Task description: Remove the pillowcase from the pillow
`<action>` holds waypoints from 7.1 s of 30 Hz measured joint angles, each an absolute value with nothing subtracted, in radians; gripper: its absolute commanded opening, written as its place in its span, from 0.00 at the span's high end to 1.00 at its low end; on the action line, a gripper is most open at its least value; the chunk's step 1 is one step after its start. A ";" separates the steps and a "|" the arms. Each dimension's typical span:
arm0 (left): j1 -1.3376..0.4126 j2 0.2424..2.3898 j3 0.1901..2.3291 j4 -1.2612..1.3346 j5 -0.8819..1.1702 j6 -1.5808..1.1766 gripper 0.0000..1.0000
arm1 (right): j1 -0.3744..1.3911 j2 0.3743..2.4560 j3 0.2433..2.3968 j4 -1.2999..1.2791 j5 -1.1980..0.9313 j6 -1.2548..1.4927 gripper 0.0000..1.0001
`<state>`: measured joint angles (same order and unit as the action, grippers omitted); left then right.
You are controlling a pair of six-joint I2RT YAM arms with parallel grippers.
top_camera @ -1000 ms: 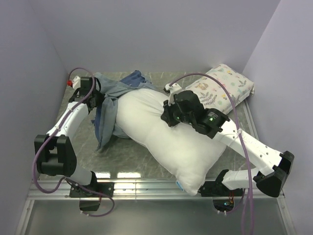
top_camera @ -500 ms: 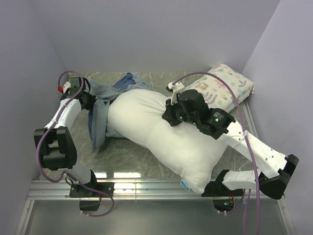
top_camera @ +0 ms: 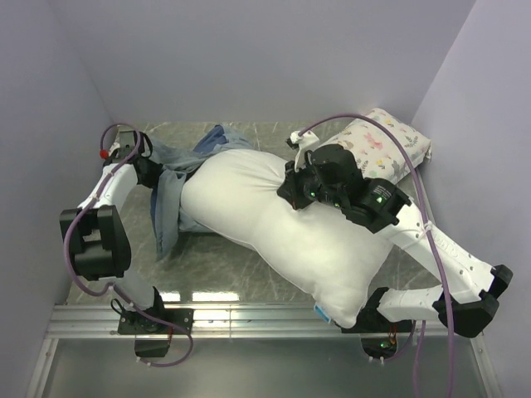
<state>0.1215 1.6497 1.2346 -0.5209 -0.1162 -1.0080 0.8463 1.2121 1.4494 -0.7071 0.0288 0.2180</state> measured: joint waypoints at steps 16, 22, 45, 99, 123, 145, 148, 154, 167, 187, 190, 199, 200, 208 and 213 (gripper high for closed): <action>0.123 1.379 1.203 -0.418 -0.047 -0.809 0.01 | 0.844 1.208 1.464 -0.730 0.061 0.241 1.00; -0.043 1.095 1.105 -0.393 -0.097 -0.789 0.01 | 0.843 1.240 1.464 -0.730 0.073 0.258 1.00; -0.314 1.005 0.592 -0.268 -0.180 -0.950 0.84 | 0.842 1.294 1.427 -0.694 0.103 0.271 1.00; -0.117 1.047 0.787 -0.311 -0.233 -0.949 1.00 | 1.105 1.447 1.394 -0.544 0.608 0.058 1.00; 0.300 1.210 1.115 -0.414 -0.207 -0.940 1.00 | 0.850 1.175 1.526 -0.644 0.276 0.139 1.00; 0.429 1.348 1.275 -0.486 -0.129 -0.905 1.00 | 0.773 1.124 1.679 -0.688 0.235 0.176 1.00; 0.429 1.302 1.321 -0.507 -0.117 -0.864 1.00 | 0.772 1.166 1.705 -0.671 0.225 0.178 1.00; 0.404 1.099 1.195 -0.407 -0.032 -0.843 1.00 | 0.772 1.379 1.737 -0.553 0.177 0.193 1.00; 0.102 1.061 0.694 -0.326 0.091 -0.845 0.34 | 0.795 1.924 1.698 -0.109 -0.014 0.440 1.00; 0.095 0.869 0.968 -0.453 0.121 -0.671 0.07 | 0.877 2.021 1.710 0.179 -0.154 0.602 0.28; 0.091 0.859 0.967 -0.449 0.159 -0.645 0.05 | 0.861 1.950 1.737 0.095 -0.180 0.577 0.27; 0.028 0.753 0.954 -0.422 0.213 -0.601 0.04 | 0.787 1.477 1.522 -0.073 -0.083 0.532 0.13; 0.023 0.747 0.953 -0.422 0.214 -0.595 0.04 | 0.785 1.404 1.470 -0.079 -0.043 0.524 0.10; 0.018 0.714 0.920 -0.406 0.218 -0.560 0.05 | 0.785 0.917 1.031 -0.167 0.237 0.463 0.00; 0.018 0.676 0.867 -0.401 0.225 -0.541 0.05 | 0.784 0.824 0.915 -0.251 0.308 0.447 0.00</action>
